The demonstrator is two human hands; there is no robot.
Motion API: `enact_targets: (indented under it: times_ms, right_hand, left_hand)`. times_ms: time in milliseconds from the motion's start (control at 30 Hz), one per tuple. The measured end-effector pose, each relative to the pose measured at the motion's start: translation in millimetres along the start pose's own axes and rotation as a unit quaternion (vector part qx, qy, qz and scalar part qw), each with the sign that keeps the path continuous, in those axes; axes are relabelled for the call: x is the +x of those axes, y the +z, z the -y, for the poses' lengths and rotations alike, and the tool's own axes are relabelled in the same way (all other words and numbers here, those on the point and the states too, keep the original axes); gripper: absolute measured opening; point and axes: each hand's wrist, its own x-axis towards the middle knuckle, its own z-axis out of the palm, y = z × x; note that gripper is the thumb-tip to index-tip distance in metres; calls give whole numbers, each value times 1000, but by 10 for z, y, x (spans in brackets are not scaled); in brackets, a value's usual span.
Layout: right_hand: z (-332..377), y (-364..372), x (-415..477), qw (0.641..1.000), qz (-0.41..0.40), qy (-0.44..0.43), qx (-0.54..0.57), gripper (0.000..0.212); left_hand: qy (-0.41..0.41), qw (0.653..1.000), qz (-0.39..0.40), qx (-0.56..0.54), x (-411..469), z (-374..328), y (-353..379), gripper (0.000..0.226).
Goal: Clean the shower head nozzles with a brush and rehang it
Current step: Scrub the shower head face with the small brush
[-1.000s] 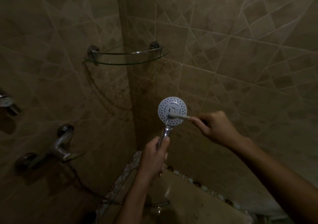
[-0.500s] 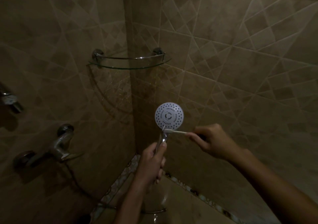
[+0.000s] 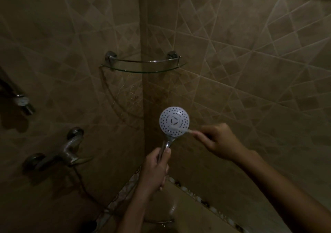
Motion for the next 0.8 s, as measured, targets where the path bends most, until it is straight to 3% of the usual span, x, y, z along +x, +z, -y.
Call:
enact_targets:
  times_ms: [67,133,167,233,300,467,667,800]
  right_hand:
    - [19,90,83,1000,2,9,-15,37]
    - [-6,116,254,992,-101,52,-57,44]
    - [-6,133,323,991,-113,45,-60,45]
    - [81,186,422,998,-32,-29,-46,43]
    - [207,260,510,996,62,-34,-57,46]
    - [259,243,1074,989,-70,116,-61,40]
    - [500,-5,1915,989,-35,143,-1,26]
    - [507,-214,2560,992,-10,116,-57,22]
  left_hand:
    - [7,1000,-11,19,30,-8,-54,34]
    - [13,999,-29,35,66,-11,-133,34]
    - [18,998,-40,43,83,-8,-176,34]
    - [29,996,-61,62,120,-10,-264,34]
    - [42,991,-84,96,160,-28,-356,33]
    - [66,972,-135,179,254,-107,-577,33]
    - [74,976,-143,144,458,-222,-814,34]
    - [71,984,-137,94,590,-352,-949,31]
